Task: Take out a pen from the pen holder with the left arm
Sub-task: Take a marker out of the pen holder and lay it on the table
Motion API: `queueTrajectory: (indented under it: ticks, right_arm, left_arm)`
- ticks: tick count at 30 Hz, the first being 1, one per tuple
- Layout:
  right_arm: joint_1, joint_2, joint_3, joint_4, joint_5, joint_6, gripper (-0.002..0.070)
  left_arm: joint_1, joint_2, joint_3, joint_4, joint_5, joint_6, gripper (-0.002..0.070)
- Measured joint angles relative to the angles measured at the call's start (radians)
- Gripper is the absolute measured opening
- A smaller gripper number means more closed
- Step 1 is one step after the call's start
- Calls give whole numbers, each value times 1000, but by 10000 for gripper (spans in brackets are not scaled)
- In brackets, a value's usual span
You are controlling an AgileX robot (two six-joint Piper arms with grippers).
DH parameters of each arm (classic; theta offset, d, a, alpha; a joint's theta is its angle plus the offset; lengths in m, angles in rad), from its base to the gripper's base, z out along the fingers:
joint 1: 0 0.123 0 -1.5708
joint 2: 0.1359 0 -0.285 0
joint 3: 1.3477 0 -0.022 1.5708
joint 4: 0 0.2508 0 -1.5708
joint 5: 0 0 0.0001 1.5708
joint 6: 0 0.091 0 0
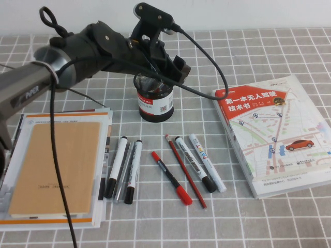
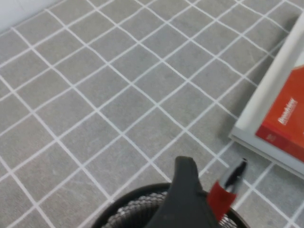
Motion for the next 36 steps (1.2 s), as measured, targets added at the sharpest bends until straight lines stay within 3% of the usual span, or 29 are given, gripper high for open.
queueTrajectory:
  ticks: [7, 13, 15, 19, 21, 36]
  right_arm:
    - [0, 0, 0, 0, 0, 0, -13]
    - [0, 0, 0, 0, 0, 0, -13]
    - [0, 0, 0, 0, 0, 0, -13]
    - [0, 0, 0, 0, 0, 0, -13]
    - [0, 0, 0, 0, 0, 0, -13]
    - [0, 0, 0, 0, 0, 0, -13]
  left_arm:
    - [0, 38, -10, -23, -54, 17, 460]
    - [0, 56, -10, -68, -79, 39, 389]
    - [0, 58, -10, -75, -84, 41, 337]
    - [0, 59, -10, -90, -89, 43, 138]
    - [0, 59, -10, -93, -92, 46, 71]
    - [0, -63, -10, -109, -92, 84, 63]
